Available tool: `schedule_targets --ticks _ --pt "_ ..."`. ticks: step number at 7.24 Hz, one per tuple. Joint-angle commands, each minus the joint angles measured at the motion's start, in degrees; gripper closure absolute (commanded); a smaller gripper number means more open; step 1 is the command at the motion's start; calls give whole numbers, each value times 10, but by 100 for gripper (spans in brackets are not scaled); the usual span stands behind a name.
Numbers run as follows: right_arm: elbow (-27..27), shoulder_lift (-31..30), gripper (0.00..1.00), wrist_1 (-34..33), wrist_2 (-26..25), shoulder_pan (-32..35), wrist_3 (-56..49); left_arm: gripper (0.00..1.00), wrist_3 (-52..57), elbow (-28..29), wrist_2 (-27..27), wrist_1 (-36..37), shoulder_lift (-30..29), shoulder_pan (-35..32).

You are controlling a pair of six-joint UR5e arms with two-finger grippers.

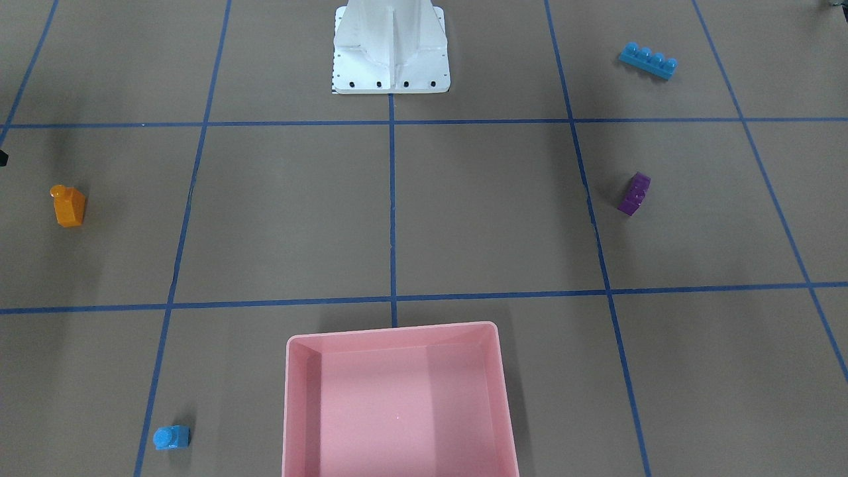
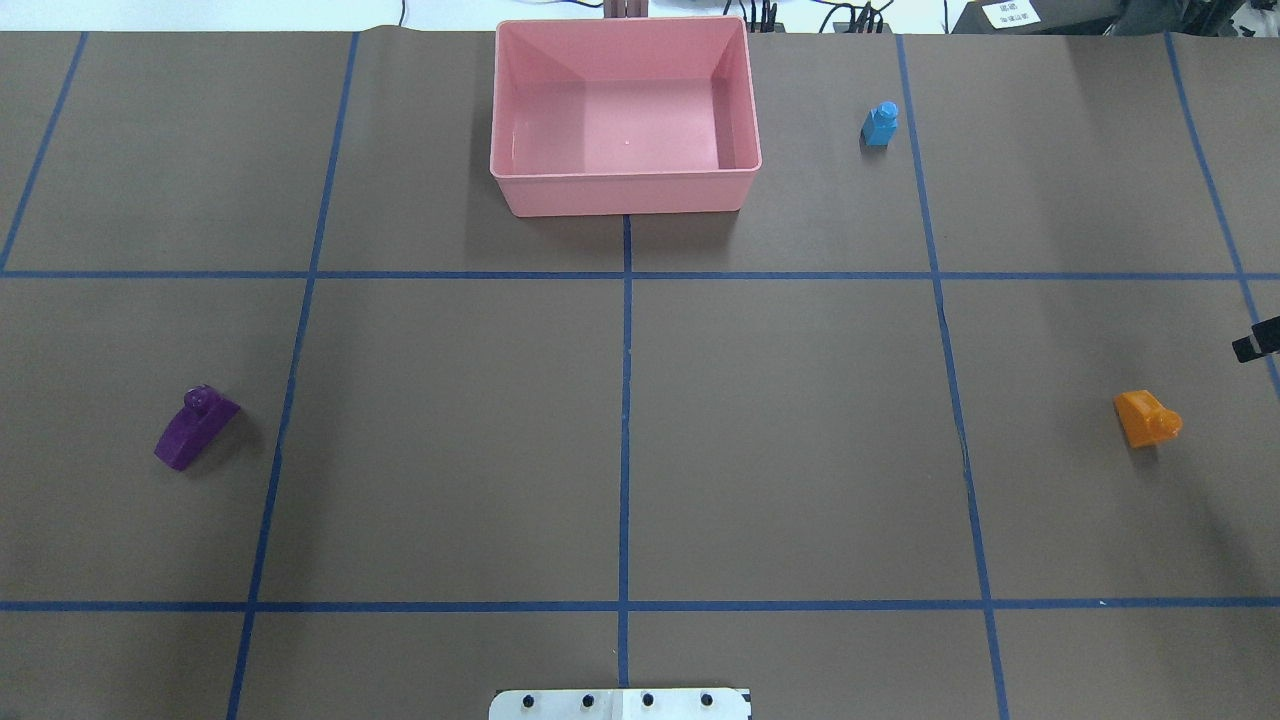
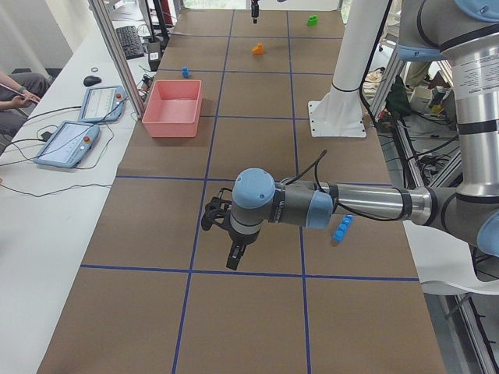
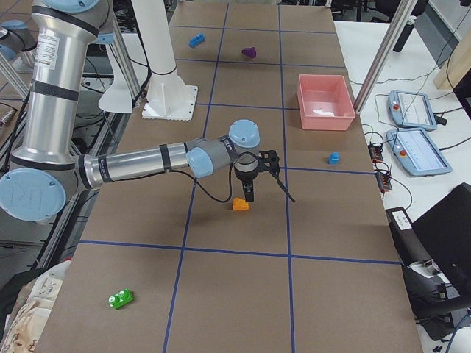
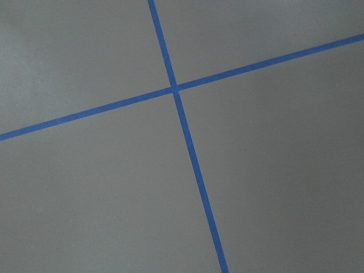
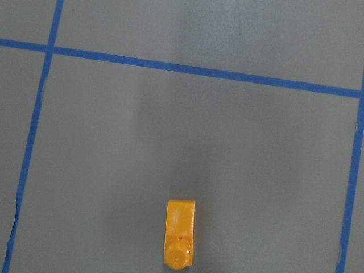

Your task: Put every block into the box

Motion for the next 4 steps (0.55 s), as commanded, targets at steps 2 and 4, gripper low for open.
schedule_targets --ticks 2,4 --pt "-22 2 1 31 -63 -87 66 0 -1 4 0 -7 -2 1" --pt "-125 5 1 229 -100 -144 190 0 -1 4 0 -8 -2 1"
